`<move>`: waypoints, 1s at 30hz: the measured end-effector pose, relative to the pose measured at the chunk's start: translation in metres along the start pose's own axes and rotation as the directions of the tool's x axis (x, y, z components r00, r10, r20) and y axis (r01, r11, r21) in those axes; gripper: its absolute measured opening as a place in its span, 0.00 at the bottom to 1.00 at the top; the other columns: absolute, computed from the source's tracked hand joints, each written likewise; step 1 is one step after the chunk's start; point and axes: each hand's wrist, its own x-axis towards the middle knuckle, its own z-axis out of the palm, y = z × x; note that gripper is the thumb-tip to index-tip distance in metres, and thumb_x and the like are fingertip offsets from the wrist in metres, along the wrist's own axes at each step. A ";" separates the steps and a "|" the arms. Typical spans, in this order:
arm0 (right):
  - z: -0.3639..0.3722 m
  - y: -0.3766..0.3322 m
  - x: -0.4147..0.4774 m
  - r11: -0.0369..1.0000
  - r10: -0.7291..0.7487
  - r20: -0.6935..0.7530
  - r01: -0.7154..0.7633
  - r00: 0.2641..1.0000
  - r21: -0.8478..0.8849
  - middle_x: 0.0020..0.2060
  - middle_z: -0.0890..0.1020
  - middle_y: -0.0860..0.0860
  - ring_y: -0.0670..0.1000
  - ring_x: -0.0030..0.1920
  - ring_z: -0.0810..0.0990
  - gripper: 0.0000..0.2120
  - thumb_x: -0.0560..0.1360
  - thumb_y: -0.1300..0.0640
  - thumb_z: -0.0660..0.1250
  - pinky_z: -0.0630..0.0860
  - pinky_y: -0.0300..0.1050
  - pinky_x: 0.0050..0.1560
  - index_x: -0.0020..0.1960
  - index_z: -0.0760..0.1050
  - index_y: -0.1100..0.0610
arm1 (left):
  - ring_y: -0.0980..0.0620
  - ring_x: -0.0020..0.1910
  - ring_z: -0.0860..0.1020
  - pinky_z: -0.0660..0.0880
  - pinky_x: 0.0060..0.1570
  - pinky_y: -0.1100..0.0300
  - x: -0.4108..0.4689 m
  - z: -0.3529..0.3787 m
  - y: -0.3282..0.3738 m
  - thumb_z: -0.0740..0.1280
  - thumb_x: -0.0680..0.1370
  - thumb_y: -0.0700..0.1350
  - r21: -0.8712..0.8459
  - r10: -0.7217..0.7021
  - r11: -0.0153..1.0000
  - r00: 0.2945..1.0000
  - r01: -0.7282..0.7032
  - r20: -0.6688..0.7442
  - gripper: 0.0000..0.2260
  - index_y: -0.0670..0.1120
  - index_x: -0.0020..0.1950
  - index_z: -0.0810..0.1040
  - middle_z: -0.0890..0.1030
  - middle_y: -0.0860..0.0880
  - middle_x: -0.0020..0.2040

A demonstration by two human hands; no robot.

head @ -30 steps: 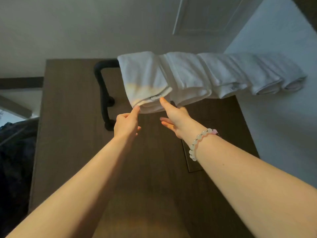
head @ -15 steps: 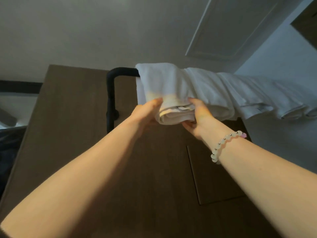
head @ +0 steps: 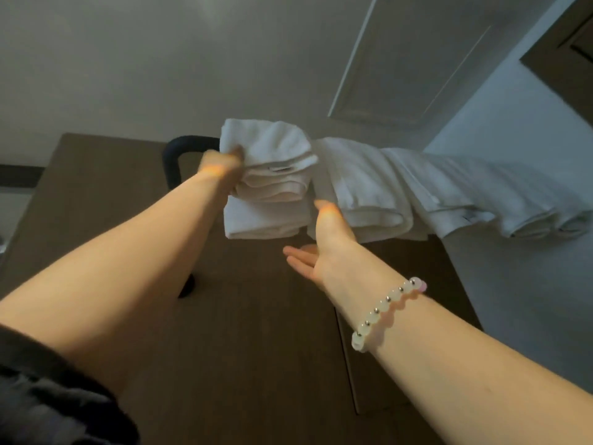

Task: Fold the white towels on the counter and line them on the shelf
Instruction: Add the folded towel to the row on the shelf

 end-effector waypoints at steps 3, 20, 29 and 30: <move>-0.006 -0.001 -0.001 0.993 -0.039 0.016 0.040 0.999 -0.110 0.58 0.76 0.60 0.59 0.50 0.80 0.21 0.77 0.43 0.58 0.77 0.50 0.49 0.60 0.71 0.58 | 0.42 0.58 0.75 0.71 0.49 0.55 -0.002 0.005 -0.012 0.61 0.79 0.55 -0.030 0.014 0.999 1.000 -0.015 -0.020 0.23 0.39 0.66 0.70 0.76 0.42 0.58; 0.028 -0.070 0.071 0.774 -0.306 0.304 0.422 0.902 -0.473 0.65 0.73 0.55 0.56 0.64 0.72 0.28 0.76 0.42 0.62 0.68 0.50 0.66 0.69 0.67 0.58 | 0.47 0.46 0.83 0.77 0.41 0.57 0.000 -0.001 -0.041 0.65 0.76 0.55 -0.383 -0.006 0.910 0.928 0.160 0.372 0.19 0.43 0.59 0.78 0.84 0.45 0.47; 0.011 -0.047 0.086 0.816 -0.211 0.371 0.372 0.904 -0.443 0.48 0.83 0.52 0.52 0.50 0.80 0.26 0.69 0.37 0.65 0.73 0.45 0.51 0.57 0.77 0.56 | 0.48 0.50 0.83 0.80 0.40 0.59 -0.004 -0.006 -0.037 0.64 0.77 0.52 -0.426 0.042 0.887 0.884 0.181 0.465 0.18 0.42 0.61 0.77 0.83 0.44 0.53; 0.008 -0.048 0.089 0.817 -0.206 0.366 0.366 0.907 -0.446 0.49 0.83 0.52 0.53 0.53 0.80 0.28 0.66 0.37 0.67 0.72 0.48 0.57 0.57 0.77 0.56 | 0.49 0.50 0.83 0.80 0.40 0.60 -0.005 -0.003 -0.035 0.63 0.78 0.52 -0.414 0.042 0.892 0.881 0.179 0.471 0.18 0.42 0.60 0.78 0.83 0.44 0.53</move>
